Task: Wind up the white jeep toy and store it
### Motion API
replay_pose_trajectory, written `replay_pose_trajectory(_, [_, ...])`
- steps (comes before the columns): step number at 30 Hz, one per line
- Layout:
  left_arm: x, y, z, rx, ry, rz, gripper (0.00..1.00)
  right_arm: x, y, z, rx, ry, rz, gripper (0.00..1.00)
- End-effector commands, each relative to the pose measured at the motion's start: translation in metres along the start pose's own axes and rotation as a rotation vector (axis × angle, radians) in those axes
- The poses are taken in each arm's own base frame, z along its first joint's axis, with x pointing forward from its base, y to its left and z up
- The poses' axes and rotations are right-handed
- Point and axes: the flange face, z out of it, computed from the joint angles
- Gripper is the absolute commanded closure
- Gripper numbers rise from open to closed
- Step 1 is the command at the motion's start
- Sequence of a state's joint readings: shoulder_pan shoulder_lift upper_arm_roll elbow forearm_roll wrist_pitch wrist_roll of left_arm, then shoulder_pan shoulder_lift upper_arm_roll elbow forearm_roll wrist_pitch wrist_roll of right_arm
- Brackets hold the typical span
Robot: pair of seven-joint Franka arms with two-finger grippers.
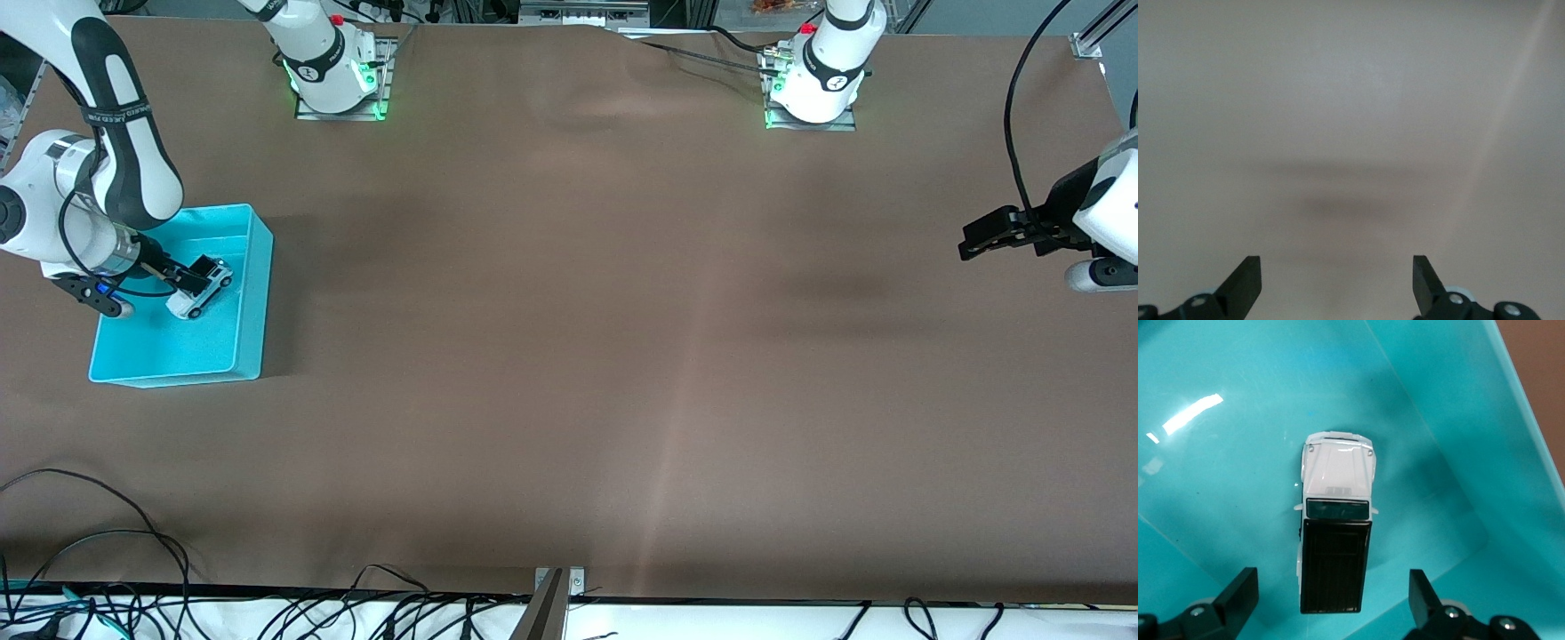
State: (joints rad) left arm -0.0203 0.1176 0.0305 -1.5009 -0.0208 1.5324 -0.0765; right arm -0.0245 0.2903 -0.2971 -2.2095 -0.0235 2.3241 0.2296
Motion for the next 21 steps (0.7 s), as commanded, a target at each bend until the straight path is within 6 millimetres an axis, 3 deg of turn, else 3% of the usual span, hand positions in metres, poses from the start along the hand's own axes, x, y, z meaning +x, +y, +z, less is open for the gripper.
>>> replay_pose_trajectory(1, [-0.004, 0.003, 0.000, -0.014, 0.001, 0.000, 0.00, -0.003, 0.001, -0.010, 0.017, 0.001, 0.011, 0.00])
replay_pose_trajectory(5, [-0.004, 0.003, 0.000, -0.016, 0.002, 0.000, 0.00, -0.004, 0.000, -0.028, 0.033, 0.028, 0.005, 0.00])
replay_pose_trajectory(10, [-0.004, 0.003, -0.001, -0.016, 0.003, 0.000, 0.00, -0.012, -0.014, -0.053, 0.051, 0.040, -0.029, 0.00])
replay_pose_trajectory(21, [-0.004, 0.003, -0.001, -0.016, 0.003, 0.000, 0.00, -0.022, -0.011, -0.107, 0.096, 0.109, -0.006, 0.00])
